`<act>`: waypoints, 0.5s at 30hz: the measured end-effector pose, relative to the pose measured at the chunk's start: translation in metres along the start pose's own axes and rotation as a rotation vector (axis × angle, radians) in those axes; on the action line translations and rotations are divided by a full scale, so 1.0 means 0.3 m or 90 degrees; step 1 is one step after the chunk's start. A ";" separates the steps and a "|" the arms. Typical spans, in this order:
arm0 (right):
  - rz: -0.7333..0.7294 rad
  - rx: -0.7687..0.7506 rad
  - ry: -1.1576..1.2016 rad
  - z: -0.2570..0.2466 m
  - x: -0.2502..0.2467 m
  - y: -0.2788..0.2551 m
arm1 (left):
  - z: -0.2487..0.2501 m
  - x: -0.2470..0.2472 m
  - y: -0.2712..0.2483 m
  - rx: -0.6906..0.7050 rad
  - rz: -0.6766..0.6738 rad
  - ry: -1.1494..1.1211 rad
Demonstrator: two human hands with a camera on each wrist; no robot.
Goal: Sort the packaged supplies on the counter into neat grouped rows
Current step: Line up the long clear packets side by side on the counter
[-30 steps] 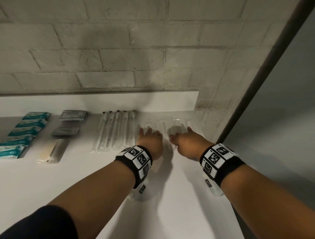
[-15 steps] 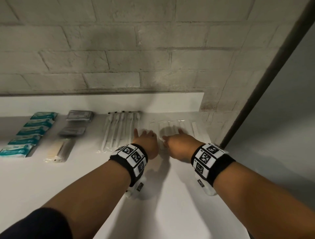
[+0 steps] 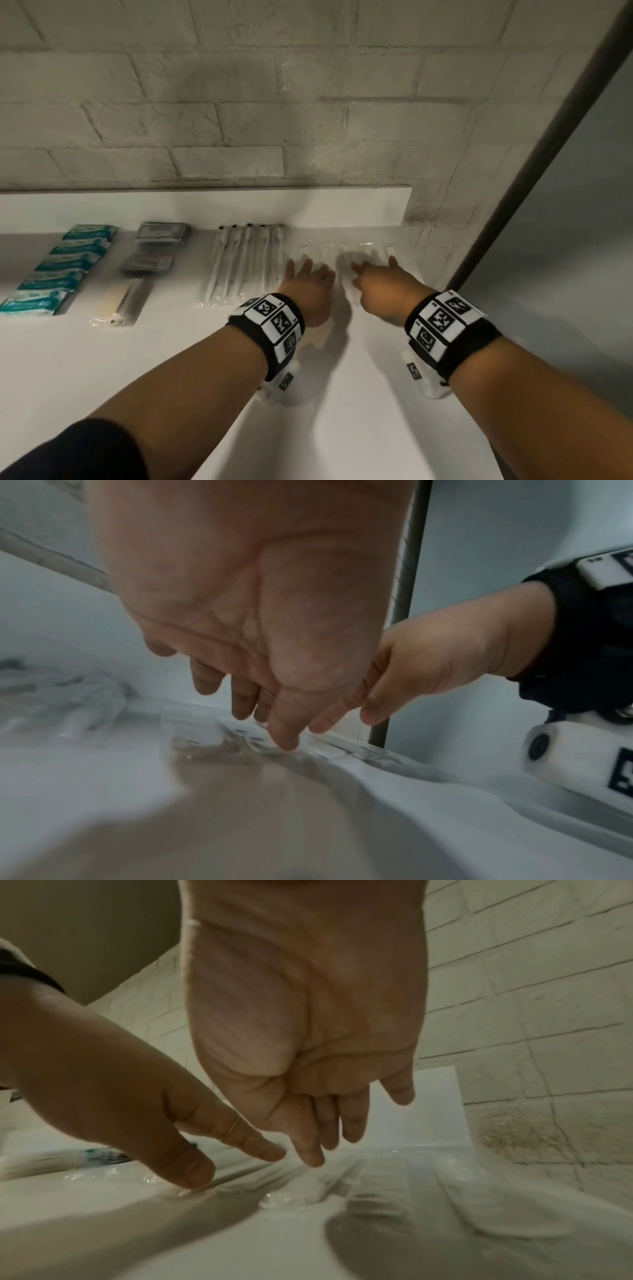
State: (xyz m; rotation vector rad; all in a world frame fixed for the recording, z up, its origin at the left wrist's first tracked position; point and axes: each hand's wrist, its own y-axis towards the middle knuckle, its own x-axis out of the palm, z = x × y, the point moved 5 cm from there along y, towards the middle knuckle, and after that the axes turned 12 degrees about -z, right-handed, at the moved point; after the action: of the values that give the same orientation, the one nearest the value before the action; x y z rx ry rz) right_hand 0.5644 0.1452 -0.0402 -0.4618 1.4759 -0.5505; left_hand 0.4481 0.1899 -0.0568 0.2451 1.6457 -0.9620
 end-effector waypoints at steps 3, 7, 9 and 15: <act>-0.031 0.024 0.024 0.026 0.032 0.015 | 0.026 0.003 0.006 0.006 -0.025 0.004; -0.033 0.002 0.037 0.021 0.033 -0.005 | 0.028 0.003 0.007 0.000 -0.013 0.019; -0.023 0.004 0.052 0.036 0.031 -0.025 | 0.038 -0.001 0.003 0.003 -0.006 0.012; -0.035 0.061 0.080 0.127 0.062 -0.019 | 0.128 -0.002 0.006 0.083 -0.026 0.061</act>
State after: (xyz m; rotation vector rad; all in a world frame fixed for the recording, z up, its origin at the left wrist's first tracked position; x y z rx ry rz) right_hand 0.6024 0.1278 -0.0496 -0.3984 1.5528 -0.7011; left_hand 0.4770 0.1648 -0.0573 0.3512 1.6824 -1.1054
